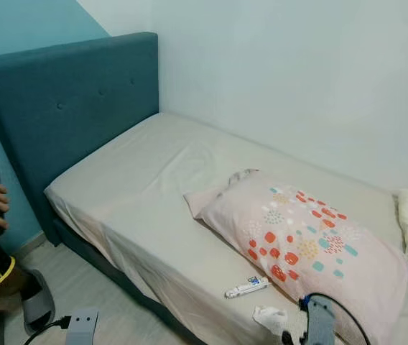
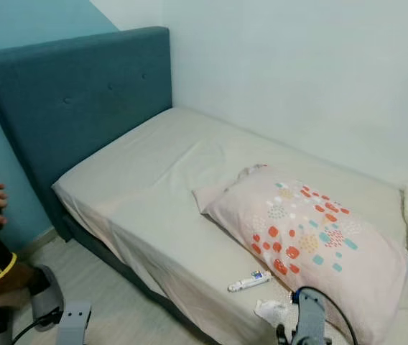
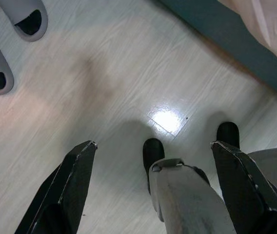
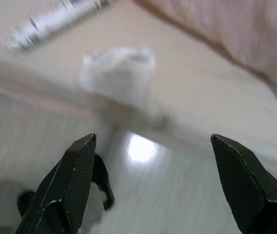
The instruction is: Clean up the room
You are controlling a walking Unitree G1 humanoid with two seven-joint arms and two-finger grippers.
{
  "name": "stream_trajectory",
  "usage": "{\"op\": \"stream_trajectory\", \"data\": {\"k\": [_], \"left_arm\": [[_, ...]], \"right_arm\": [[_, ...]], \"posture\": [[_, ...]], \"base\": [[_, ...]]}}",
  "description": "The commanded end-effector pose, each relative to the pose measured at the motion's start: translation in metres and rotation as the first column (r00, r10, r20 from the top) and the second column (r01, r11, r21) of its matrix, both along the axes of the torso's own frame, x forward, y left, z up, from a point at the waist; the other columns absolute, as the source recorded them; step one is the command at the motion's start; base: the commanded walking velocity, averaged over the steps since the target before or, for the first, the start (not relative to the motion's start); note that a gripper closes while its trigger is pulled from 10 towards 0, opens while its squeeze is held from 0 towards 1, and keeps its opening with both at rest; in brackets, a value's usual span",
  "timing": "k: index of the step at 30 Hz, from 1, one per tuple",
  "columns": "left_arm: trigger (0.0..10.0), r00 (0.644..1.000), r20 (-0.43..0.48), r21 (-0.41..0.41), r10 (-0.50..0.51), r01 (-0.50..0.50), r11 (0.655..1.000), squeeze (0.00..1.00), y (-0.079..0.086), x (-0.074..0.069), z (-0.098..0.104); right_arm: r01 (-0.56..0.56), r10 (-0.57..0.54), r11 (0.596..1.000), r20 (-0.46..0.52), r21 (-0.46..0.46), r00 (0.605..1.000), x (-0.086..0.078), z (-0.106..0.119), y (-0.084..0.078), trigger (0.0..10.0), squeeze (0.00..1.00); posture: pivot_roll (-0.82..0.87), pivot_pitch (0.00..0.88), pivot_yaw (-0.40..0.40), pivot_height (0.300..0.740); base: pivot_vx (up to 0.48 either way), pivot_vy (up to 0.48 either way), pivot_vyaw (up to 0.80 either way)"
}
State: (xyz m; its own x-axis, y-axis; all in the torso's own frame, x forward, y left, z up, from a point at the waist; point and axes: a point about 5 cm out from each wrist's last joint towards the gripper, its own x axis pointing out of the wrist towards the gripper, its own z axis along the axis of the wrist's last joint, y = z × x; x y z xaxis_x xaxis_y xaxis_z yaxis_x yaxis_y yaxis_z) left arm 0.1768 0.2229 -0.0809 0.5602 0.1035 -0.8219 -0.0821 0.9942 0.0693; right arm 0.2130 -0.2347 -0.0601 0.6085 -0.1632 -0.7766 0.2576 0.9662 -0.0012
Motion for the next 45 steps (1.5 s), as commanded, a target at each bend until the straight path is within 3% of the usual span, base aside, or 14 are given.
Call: {"op": "stream_trajectory", "data": {"k": [1, 3, 9, 10, 13, 16, 20, 35, 42, 43, 45], "left_arm": [[10.0, 1.0, -0.016, 0.009, -0.009, 0.009, 1.0, 0.0, 0.003, -0.002, -0.001], [10.0, 1.0, -0.013, 0.009, -0.01, 0.01, 1.0, 0.0, 0.003, -0.001, 0.0], [10.0, 1.0, -0.01, 0.009, -0.009, 0.01, 1.0, 0.0, 0.003, -0.001, 0.0], [10.0, 1.0, 0.005, 0.006, -0.005, 0.005, 1.0, 0.0, 0.004, 0.002, 0.002], [10.0, 1.0, 0.021, 0.005, -0.001, 0.001, 1.0, 0.0, 0.006, 0.005, 0.004], [10.0, 1.0, 0.02, 0.007, -0.005, 0.005, 1.0, 0.0, 0.006, 0.005, 0.004], [10.0, 1.0, 0.019, 0.007, -0.014, 0.014, 1.0, 0.0, 0.006, 0.005, 0.004], [10.0, 0.998, -0.001, 0.025, -0.059, 0.059, 0.998, 0.0, 0.012, -0.003, 0.002], [10.0, 0.997, -0.022, 0.047, -0.073, 0.073, 0.996, 0.0, 0.018, -0.01, 0.001], [10.0, 0.997, -0.022, 0.049, -0.073, 0.074, 0.996, 0.0, 0.019, -0.011, 0.0], [10.0, 0.997, -0.022, 0.049, -0.073, 0.074, 0.996, 0.0, 0.019, -0.011, 0.0]], "right_arm": [[0.037, -0.038, 0.999, 0.071, 0.016, 0.997, 0.017, 0.012, -0.006, 10.0, 0.0], [0.043, -0.046, 0.999, 0.12, 0.025, 0.992, 0.03, 0.022, -0.007, 10.0, 0.0], [0.042, -0.045, 0.999, 0.149, 0.027, 0.988, 0.038, 0.028, -0.007, 10.0, 0.0], [0.052, -0.055, 0.998, 0.206, 0.02, 0.977, 0.052, 0.041, -0.012, 10.0, 0.0], [0.041, -0.032, 0.999, 0.253, -0.029, 0.967, 0.065, 0.055, -0.019, 10.0, 0.0], [0.016, 0.011, 0.995, 0.258, -0.103, 0.966, 0.069, 0.061, -0.024, 10.0, 0.0], [0.02, 0.016, 0.991, 0.274, -0.13, 0.962, 0.073, 0.067, -0.028, 10.0, 0.0], [0.026, 0.014, 0.989, 0.261, -0.149, 0.965, 0.066, 0.061, -0.029, 10.0, 0.0], [0.04, -0.009, 0.991, 0.233, -0.128, 0.972, 0.056, 0.05, -0.025, 10.0, 0.0], [0.037, -0.006, 0.991, 0.232, -0.127, 0.973, 0.055, 0.049, -0.024, 6.2, 0.0], [0.037, -0.006, 0.991, 0.232, -0.127, 0.973, 0.055, 0.049, -0.024, 6.2, 0.0]], "posture": [[0.02, 0.0, -0.091, 0.681], [0.02, 0.0, -0.091, 0.671], [0.02, 0.0, -0.091, 0.661], [0.03, 0.0, -0.093, 0.651], [0.03, 0.0, -0.093, 0.636], [0.03, 0.0, -0.092, 0.621], [0.03, 0.0, -0.084, 0.606], [0.04, 0.057, -0.062, 0.541], [0.07, 0.102, -0.042, 0.541], [0.07, 0.113, -0.039, 0.541], [0.07, 0.113, -0.039, 0.541]], "base": [[0.0, 0.0, 0.0], [0.0, 0.0, 0.0], [0.0, 0.0, 0.0], [0.0, 0.0, 0.0], [0.0, 0.0, 0.0], [0.0, 0.0, 0.0], [0.0, 0.0, 0.0], [0.0, 0.0, 0.0], [0.0, 0.0, 0.0], [0.0, 0.0, 0.0], [0.0, 0.0, 0.0]]}}
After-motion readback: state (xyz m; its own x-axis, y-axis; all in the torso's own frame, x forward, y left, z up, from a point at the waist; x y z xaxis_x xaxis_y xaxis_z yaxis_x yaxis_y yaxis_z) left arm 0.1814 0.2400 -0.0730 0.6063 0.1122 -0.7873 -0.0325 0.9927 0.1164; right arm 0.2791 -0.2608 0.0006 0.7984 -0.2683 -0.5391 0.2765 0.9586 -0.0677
